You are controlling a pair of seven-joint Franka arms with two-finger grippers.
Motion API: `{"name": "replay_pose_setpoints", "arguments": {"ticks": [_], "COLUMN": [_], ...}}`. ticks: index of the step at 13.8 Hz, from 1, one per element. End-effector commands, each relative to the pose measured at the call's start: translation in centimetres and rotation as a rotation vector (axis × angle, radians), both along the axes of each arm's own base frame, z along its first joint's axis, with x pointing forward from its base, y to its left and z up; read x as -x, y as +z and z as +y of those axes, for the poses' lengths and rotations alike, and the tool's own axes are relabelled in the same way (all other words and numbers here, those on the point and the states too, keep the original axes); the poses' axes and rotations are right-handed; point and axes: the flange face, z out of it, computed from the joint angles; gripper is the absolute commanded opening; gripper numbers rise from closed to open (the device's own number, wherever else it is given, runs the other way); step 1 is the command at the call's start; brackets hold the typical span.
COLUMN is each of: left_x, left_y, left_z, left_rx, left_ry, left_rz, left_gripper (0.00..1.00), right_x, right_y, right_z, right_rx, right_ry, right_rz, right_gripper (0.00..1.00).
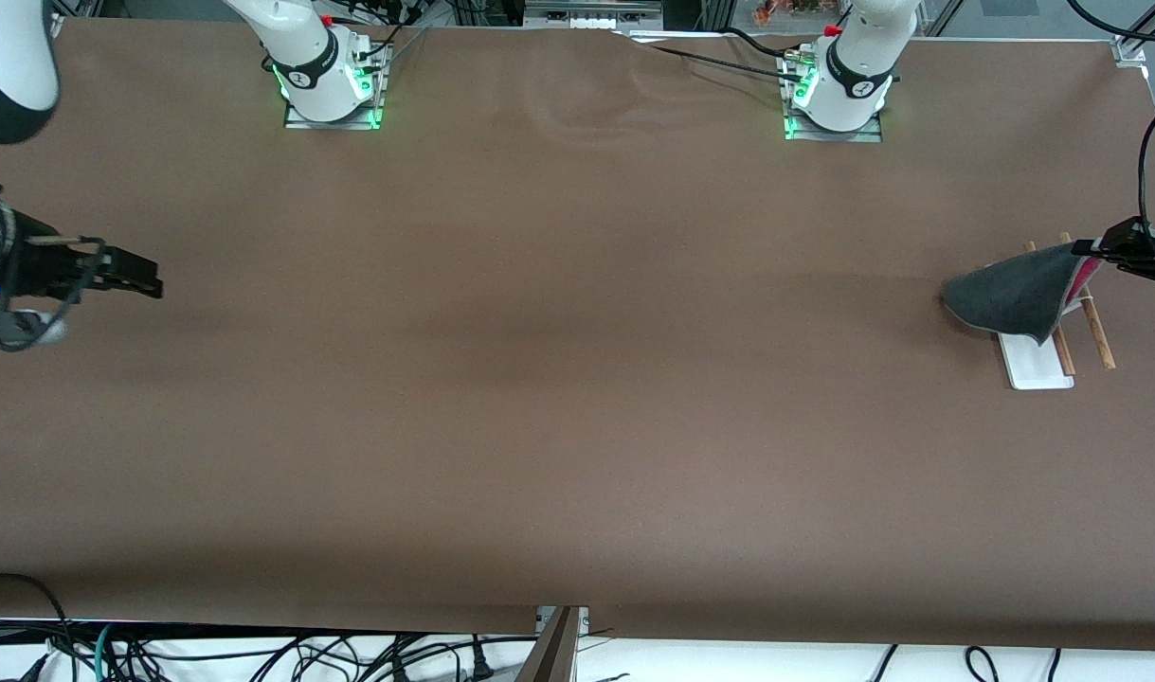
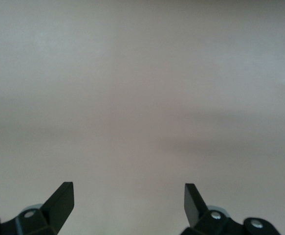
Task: Pass towel and hang on rack
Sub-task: 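Carry the towel with the left gripper over the wooden dowel rack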
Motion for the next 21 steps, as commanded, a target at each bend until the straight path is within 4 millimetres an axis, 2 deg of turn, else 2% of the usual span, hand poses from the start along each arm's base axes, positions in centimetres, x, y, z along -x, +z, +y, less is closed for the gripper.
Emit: {"name": "replay_pose_setpoints", "arguments": {"ticks": [1, 2, 5, 8, 11, 13, 18, 21], "left_x": [-0.3, 0.0, 0.1, -0.2, -1.8, -1.9, -1.4, -0.5], "left_y": [0.5, 0.3, 0.9, 1.6, 2.3, 2.5, 1.1, 0.0], "left_z": [1.2, 2.1, 4.6, 6.2, 5.9, 5.7, 7.2, 9.1], "left_rx": [0.011, 0.007, -0.004, -0.008, -0.017, -0.016, -0.019, -0.011], "left_ry": [-0.074, -0.087, -0.141, -0.168, -0.190, -0.200, -0.239, -0.237], "left_rz": [-0.016, -0.018, -0.050, -0.087, -0.127, -0.128, -0.111, -0.101], "left_gripper": [0.00, 0.00, 0.00, 0.00, 0.00, 0.00, 0.00, 0.00], "right_x": [3.1, 3.5, 4.7, 5.1, 5.0, 4.7, 4.6, 4.6], "right_y": [2.9, 3.0, 4.7, 4.7, 4.5, 3.9, 3.8, 3.7], "right_z": [-1.8, -2.4, -2.5, -2.8, -2.7, -2.7, -3.0, -3.4], "right_rx": [0.012, 0.010, 0.018, 0.023, 0.030, 0.030, 0.032, 0.029], "right_ry": [-0.026, -0.028, -0.032, -0.033, 0.012, 0.015, 0.012, 0.008], "right_rz": [-0.040, -0.033, -0.060, -0.038, -0.028, -0.021, -0.017, -0.017], "right_gripper": [1.00, 1.00, 1.00, 1.00, 1.00, 1.00, 1.00, 1.00]}}
